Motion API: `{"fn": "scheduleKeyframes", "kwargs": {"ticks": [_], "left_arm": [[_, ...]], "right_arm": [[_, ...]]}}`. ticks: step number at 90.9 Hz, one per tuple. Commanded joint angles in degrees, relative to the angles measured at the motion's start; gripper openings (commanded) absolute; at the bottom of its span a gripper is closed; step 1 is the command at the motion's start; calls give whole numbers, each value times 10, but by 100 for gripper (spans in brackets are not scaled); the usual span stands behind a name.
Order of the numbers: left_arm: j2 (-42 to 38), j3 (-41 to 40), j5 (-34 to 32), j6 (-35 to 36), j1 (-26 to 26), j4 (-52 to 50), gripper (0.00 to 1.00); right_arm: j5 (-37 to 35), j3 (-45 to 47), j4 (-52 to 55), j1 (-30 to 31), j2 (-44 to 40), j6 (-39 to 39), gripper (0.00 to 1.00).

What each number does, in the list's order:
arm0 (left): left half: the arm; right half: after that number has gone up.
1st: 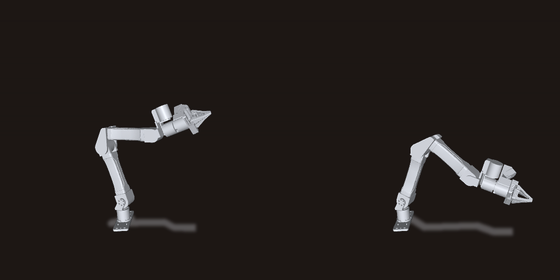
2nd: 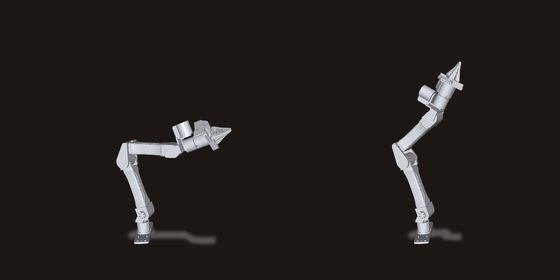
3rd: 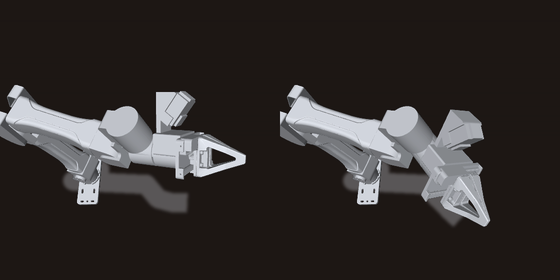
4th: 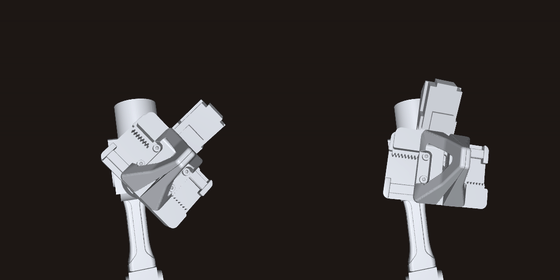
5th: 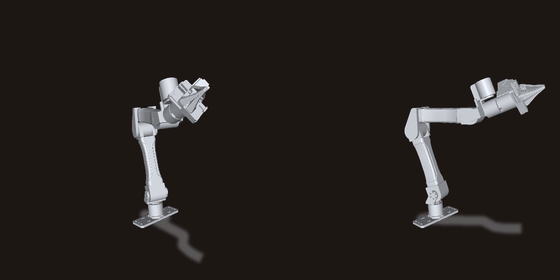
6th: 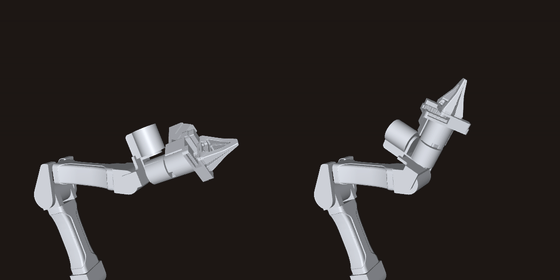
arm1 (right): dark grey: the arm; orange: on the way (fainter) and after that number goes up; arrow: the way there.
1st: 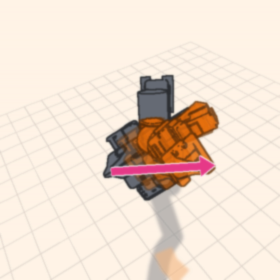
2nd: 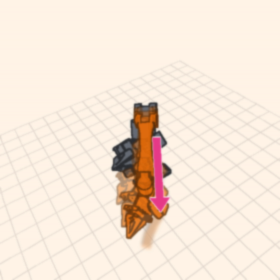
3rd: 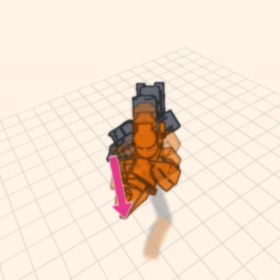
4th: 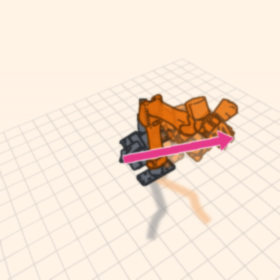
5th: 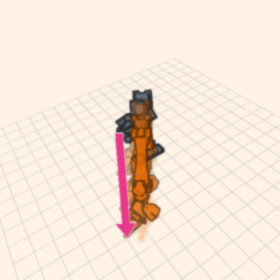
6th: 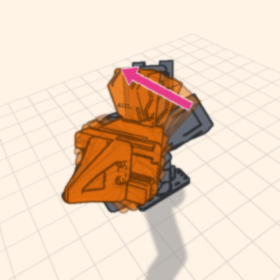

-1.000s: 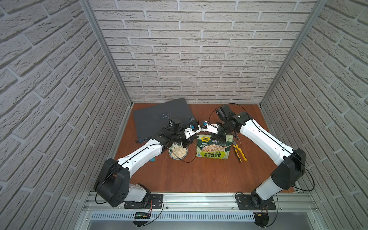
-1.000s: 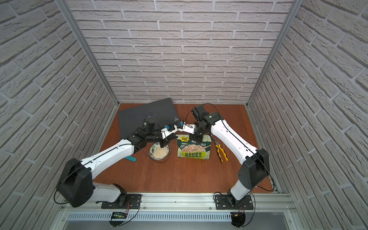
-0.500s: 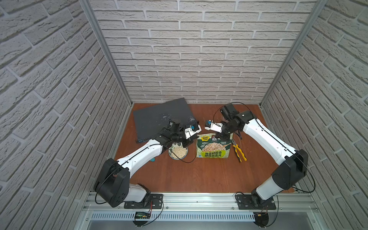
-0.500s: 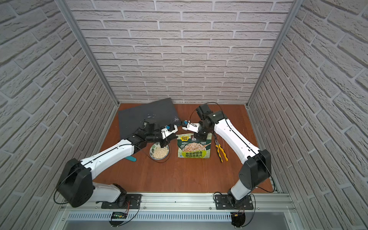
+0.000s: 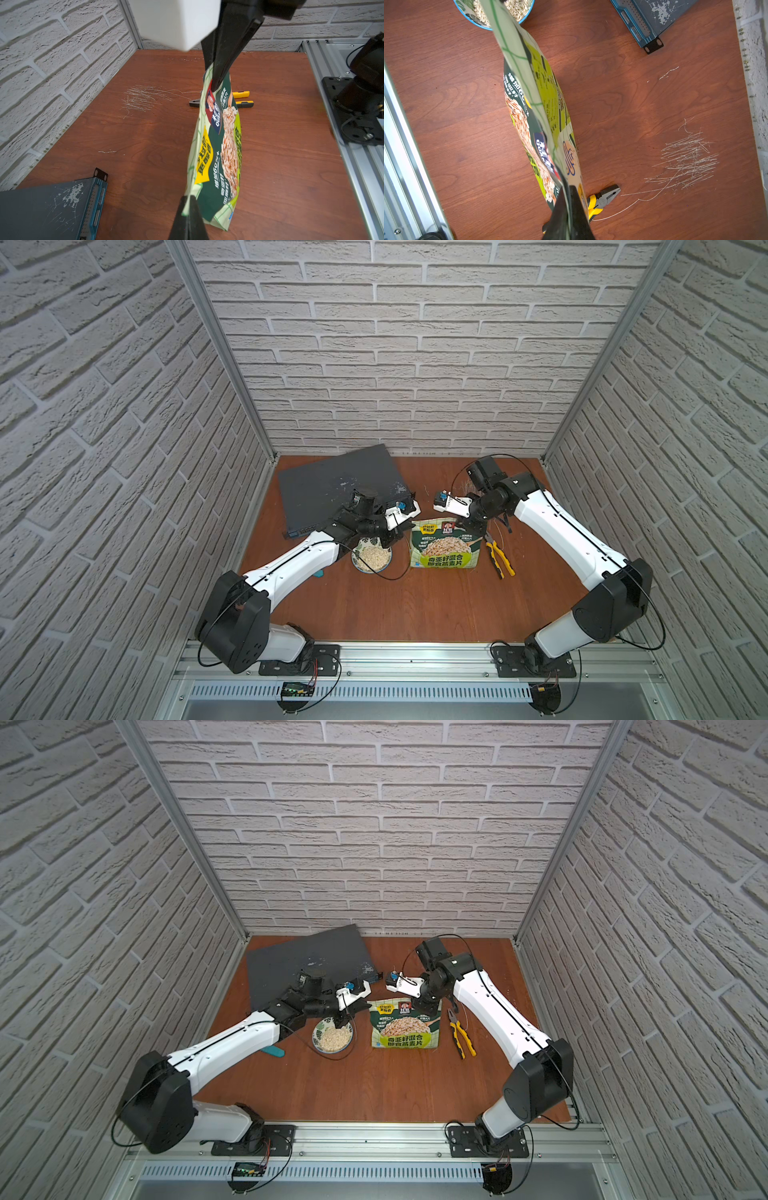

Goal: Pour the oats into the breakfast bowl
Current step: Close the oats bag at the center of the board.

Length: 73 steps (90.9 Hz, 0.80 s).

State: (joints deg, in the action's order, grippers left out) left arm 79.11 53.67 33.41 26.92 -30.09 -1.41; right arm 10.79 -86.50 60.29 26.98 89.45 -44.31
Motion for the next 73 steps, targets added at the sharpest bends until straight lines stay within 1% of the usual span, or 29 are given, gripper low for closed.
{"fn": "scheduleKeyframes", "kwargs": {"ticks": [1,6,15,23,34,37,40,41,48,57,73], "left_arm": [[5,13,8,-3,-7,47,11],[16,19,9,-3,-12,53,20],[36,34,13,-4,-19,61,30],[55,48,20,-4,-24,67,34],[77,66,28,-3,-34,63,35],[82,70,31,-3,-36,63,34],[85,72,33,-3,-37,62,29],[87,72,34,-3,-38,62,27],[91,79,36,-3,-39,57,0],[84,75,33,-1,-39,57,0],[66,56,32,-7,-26,64,0]], "right_arm": [[7,7,-6,-6,-30,9,6],[12,10,-7,-5,-33,7,6],[18,11,-9,-4,-35,7,5],[19,15,-13,-4,-36,7,4],[19,19,-14,-3,-37,9,3],[19,20,-14,-3,-37,10,3],[19,21,-15,-4,-37,10,3],[20,22,-15,-4,-37,10,3],[17,25,-17,-3,-38,9,3],[4,26,-17,-4,-38,11,4],[5,14,-9,2,-41,18,7]]}}
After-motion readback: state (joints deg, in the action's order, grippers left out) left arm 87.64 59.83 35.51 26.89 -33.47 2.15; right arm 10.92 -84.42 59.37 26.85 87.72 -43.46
